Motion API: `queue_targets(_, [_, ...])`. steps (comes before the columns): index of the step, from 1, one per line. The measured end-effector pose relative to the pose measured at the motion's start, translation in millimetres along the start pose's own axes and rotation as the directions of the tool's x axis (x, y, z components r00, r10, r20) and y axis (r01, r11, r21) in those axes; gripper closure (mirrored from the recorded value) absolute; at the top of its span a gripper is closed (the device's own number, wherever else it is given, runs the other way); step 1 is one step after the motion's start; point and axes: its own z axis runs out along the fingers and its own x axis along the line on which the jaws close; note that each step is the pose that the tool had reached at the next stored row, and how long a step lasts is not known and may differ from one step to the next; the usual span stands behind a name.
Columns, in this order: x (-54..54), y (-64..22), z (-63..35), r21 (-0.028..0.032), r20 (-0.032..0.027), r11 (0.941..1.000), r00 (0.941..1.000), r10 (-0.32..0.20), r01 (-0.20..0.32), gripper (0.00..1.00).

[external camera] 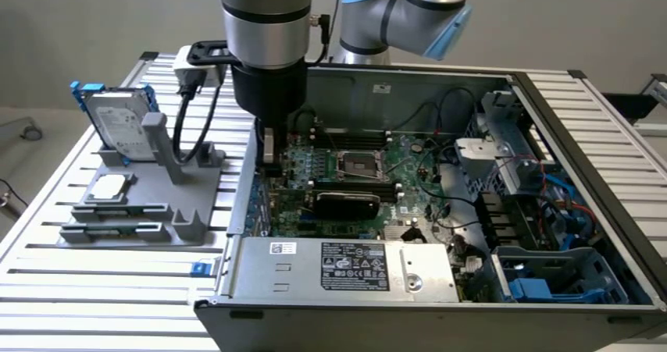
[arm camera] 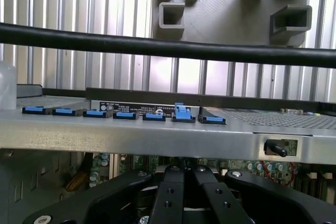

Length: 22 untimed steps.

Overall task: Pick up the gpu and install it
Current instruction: 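Press down on the gpu until it lock into place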

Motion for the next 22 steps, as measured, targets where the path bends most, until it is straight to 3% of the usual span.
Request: queue_targets(22, [-1.6,1.4,1.7,0.0006,-0.0029,1.0,1.0,0.001,-0.001,0.89])
